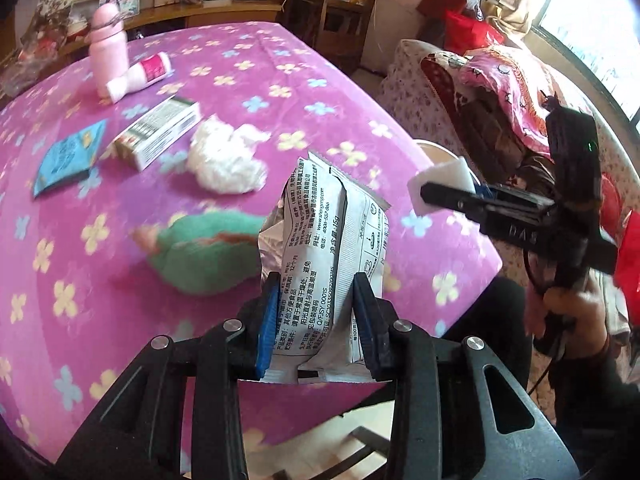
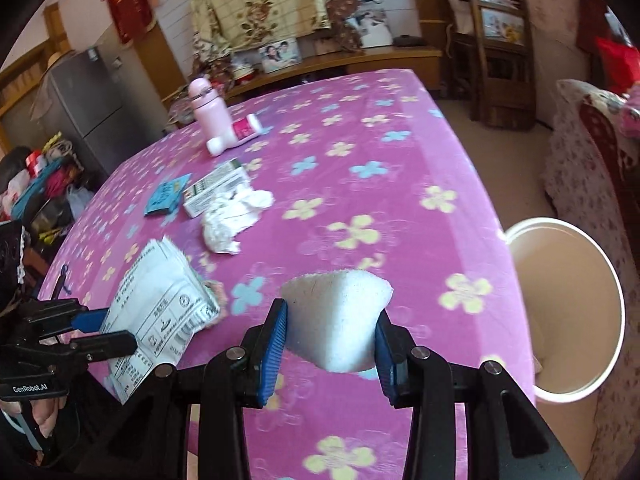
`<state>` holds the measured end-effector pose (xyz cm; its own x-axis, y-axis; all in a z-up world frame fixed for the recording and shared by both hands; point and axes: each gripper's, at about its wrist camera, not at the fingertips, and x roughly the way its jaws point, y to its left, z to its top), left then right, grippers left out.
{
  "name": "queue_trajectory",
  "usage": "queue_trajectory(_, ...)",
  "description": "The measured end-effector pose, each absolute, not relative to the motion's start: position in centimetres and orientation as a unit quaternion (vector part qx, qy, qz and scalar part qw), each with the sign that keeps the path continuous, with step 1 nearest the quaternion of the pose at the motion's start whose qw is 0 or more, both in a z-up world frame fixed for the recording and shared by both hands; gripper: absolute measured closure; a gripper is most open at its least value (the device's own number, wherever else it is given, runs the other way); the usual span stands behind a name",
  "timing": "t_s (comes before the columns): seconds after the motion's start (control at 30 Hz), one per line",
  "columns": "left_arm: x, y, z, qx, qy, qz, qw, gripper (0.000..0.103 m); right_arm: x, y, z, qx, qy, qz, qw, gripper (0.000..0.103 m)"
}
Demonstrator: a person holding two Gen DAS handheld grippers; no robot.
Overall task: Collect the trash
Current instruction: 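Carry the wrapper and sponge over the white bucket, then open both tools to drop the wrapper and sponge into the bucket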
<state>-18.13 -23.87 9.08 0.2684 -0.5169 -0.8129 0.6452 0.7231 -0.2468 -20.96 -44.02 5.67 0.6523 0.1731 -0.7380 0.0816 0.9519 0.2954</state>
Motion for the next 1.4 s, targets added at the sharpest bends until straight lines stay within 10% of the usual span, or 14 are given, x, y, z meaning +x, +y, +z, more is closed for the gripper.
queue_trajectory(1.03, -15.6, -46.2, 8.7, 0.066, 0.482, -0.419, 0.767, 0.07, -24.9, -63.2, 2.0, 0.223, 0.413, -0.161, 0.868, 0.061)
queue_trajectory(1.27, -14.8, -49.7, 7.2, 0.012, 0.507, -0.44, 0.741, 0.059, -25.3, -66.2, 0.4, 0.225, 0.42, -0.213, 0.853, 0.02)
queue_trajectory(1.4, -14.6, -49.9, 6.6, 0.001, 0.513, -0.436, 0.739, 0.049, -26.2, -67.0, -0.3, 0.242, 0.417, -0.224, 0.847, 0.019)
